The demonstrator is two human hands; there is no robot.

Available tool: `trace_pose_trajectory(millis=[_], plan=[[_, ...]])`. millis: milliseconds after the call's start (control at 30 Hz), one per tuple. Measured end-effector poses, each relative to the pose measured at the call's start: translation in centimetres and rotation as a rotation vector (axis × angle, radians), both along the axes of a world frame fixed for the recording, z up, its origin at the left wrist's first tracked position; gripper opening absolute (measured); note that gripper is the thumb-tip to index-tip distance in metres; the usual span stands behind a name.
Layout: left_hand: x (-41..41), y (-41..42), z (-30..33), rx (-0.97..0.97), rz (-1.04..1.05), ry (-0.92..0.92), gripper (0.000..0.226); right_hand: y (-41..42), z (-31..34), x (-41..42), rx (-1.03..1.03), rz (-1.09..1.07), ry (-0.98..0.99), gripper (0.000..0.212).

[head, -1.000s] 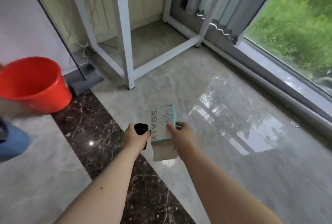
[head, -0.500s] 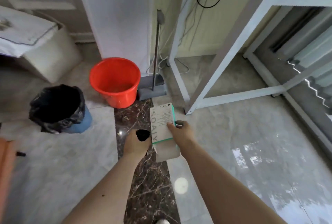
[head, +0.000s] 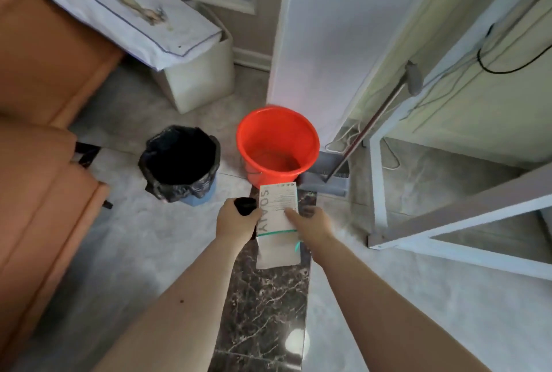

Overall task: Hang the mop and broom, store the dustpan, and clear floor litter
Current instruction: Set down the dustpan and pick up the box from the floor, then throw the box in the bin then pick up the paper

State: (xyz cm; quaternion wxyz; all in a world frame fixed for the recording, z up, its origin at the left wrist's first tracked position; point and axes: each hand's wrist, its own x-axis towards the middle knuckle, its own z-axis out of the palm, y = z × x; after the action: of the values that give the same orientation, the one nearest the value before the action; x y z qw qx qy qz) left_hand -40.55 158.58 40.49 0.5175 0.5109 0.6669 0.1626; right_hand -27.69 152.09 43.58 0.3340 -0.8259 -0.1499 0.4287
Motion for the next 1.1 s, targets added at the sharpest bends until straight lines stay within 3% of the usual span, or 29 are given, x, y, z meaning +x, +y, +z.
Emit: trace_pose_trajectory(millis=[233, 433, 700, 867, 967, 1067, 1100], plan=[[-5.0, 9.2, -2.7, -0.051, 0.157, 0.011, 0.040, 9.4, -2.4, -5.1, -0.018, 0.109, 0.014, 0.047], [-9.0, 17.0, -5.3, -0.084, 0.128, 0.085, 0.065, 18.3, -4.9, -9.6, -0.074, 0.081, 0.028, 0.046], [-11.1, 26.1, -7.3, -0.141, 0.099, 0.101, 0.075, 28.4, -7.5, -12.3, -0.139, 0.140, 0.022, 0.045], [-10.9, 28.6, -8.1, -0.180, -0.010, 0.155, 0.069, 30.4, -8.4, -11.9, -0.194, 0.130, 0.127, 0.043], [-9.9, 28.8, -8.2, -0.191, -0.075, 0.174, 0.060, 29.9, -8.5, -11.2, -0.197, 0.116, 0.191, 0.015], [-7.8, 28.3, -8.0, -0.192, -0.148, 0.169, 0.052, 28.8, -8.0, -9.6, -0.195, 0.084, 0.204, 0.013], [-6.9, 28.0, -7.8, -0.182, -0.161, 0.155, 0.050, 28.3, -7.9, -9.0, -0.187, 0.059, 0.205, 0.022]])
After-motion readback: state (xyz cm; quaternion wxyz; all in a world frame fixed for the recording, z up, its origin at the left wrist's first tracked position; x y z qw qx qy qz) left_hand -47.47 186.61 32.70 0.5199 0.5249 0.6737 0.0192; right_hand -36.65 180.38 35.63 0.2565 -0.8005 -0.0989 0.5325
